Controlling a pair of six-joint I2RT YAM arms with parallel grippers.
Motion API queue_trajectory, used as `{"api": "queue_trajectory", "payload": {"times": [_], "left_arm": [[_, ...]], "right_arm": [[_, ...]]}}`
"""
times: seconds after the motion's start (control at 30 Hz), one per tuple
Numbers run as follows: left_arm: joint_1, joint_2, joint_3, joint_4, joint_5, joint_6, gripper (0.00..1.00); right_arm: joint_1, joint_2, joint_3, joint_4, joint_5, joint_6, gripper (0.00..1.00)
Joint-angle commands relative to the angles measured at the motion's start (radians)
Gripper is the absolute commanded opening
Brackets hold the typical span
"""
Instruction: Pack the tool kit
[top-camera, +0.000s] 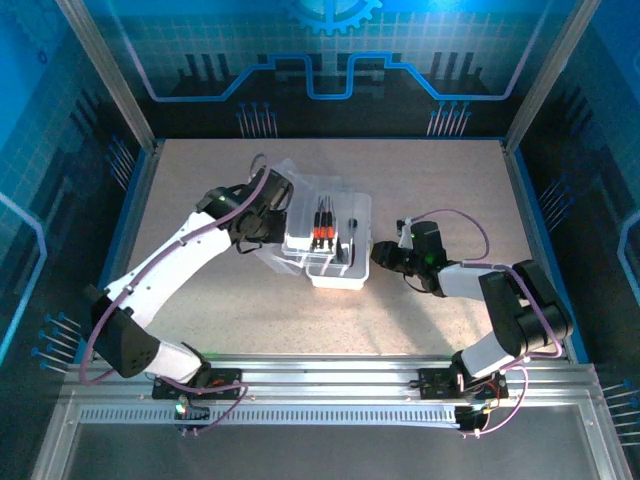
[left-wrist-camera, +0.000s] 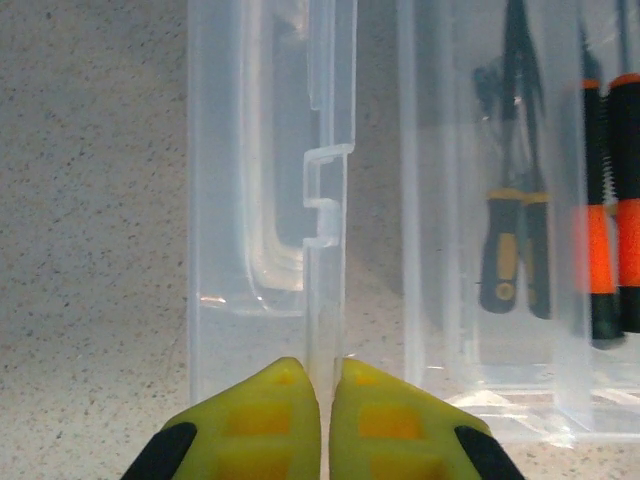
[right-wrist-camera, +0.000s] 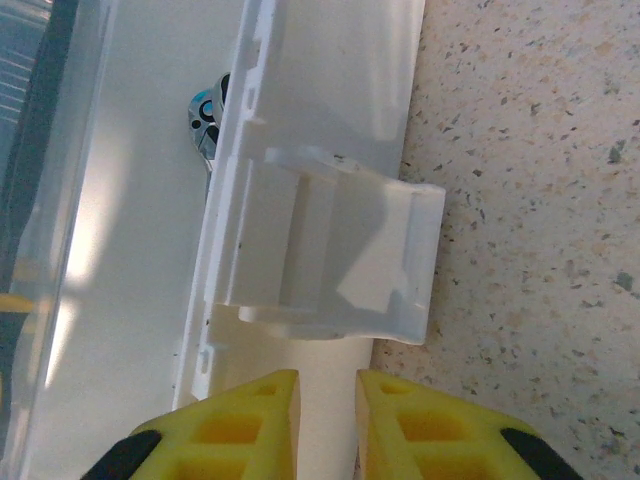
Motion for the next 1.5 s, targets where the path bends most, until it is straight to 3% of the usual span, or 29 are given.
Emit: {"api": "queue_trajectory", "payload": {"times": [0.0,0.3,0.37,0.43,0.53,0.63,0.7,1.03,1.23,1.37,1.47], "left_arm": [[-0.092,0.026,0.07,0.094,0.145,-0.071,0.0],[-0.243,0.2,0.227,0.168,0.238,-0.087,0.0],[-0.275,0.252,0.28,0.174,0.258,-0.085,0.04],[-0.298,0.289,0.328,0.171,0.276,-0.077,0.15],[-0.312,0.314,0.386,0.162,0.276,-0.068,0.22],[-0.303,0.317,0.408,0.125,0.193,-0.044,0.31],[-0.28,0.32,0.404,0.095,0.154,-0.034,0.44],[-0.144,0.48,0.476,-0.061,0.021,0.059,0.88],[-0.086,0.601,0.495,-0.059,0.049,0.073,0.89],[-0.056,0.641,0.464,-0.027,0.098,0.069,0.82],[-0.034,0.63,0.397,0.01,0.106,0.06,0.71]], "right_arm": [[0.035,0.005,0.02,0.0,-0.038,-0.006,0.23],[0.032,-0.017,0.017,-0.015,-0.031,-0.013,0.24],[0.025,-0.022,0.015,-0.018,-0.031,-0.013,0.24],[0.016,-0.037,0.009,-0.023,-0.023,-0.014,0.24],[-0.003,-0.07,0.0,-0.043,-0.008,-0.02,0.24],[-0.017,-0.103,-0.009,-0.056,0.003,-0.026,0.24],[-0.024,-0.12,-0.009,-0.073,0.01,-0.036,0.26],[-0.06,-0.175,-0.019,-0.106,0.018,-0.061,0.49],[-0.075,-0.188,-0.022,-0.112,0.001,-0.072,0.59],[-0.086,-0.189,-0.021,-0.112,-0.016,-0.077,0.61],[-0.096,-0.183,-0.022,-0.101,-0.042,-0.072,0.62]]}}
